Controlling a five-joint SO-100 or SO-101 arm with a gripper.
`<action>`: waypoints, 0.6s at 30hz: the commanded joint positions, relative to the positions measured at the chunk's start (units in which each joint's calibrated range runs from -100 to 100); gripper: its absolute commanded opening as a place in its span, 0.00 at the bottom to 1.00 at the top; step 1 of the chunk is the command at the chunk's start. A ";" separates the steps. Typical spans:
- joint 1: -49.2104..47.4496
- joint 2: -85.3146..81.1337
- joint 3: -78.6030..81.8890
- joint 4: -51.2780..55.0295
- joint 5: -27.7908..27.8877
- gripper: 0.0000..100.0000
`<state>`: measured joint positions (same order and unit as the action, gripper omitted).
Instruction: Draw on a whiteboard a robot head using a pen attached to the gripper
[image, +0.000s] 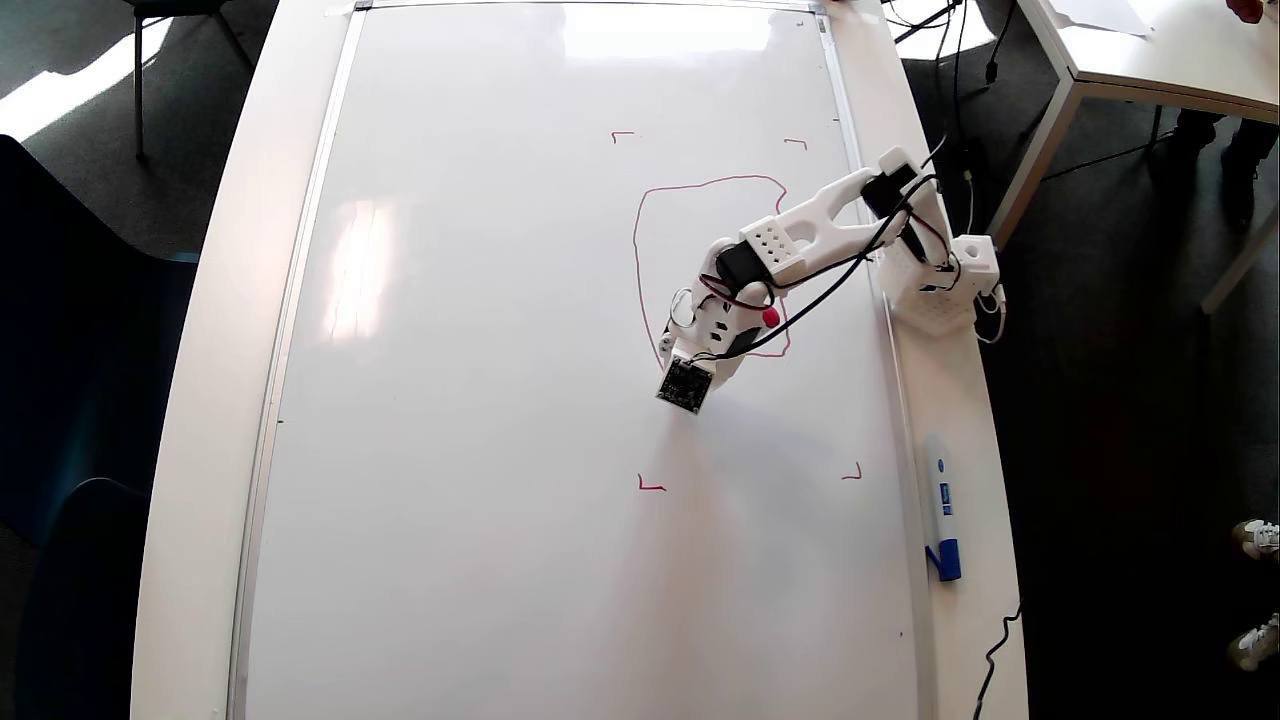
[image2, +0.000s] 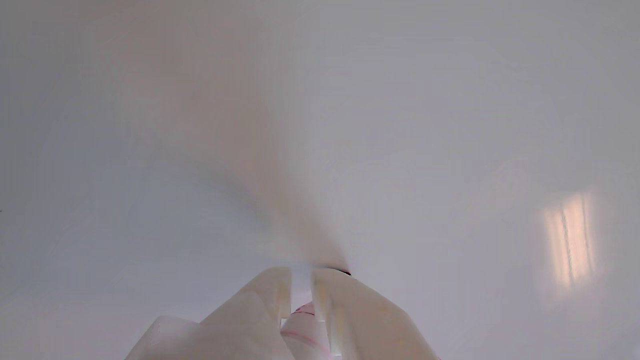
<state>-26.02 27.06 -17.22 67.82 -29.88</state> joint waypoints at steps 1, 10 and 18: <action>0.57 -5.22 -2.80 -0.31 0.18 0.01; 2.56 -17.71 3.47 7.24 0.28 0.01; 10.88 -23.84 16.18 9.24 1.14 0.01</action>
<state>-18.02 7.58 -3.79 76.35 -29.51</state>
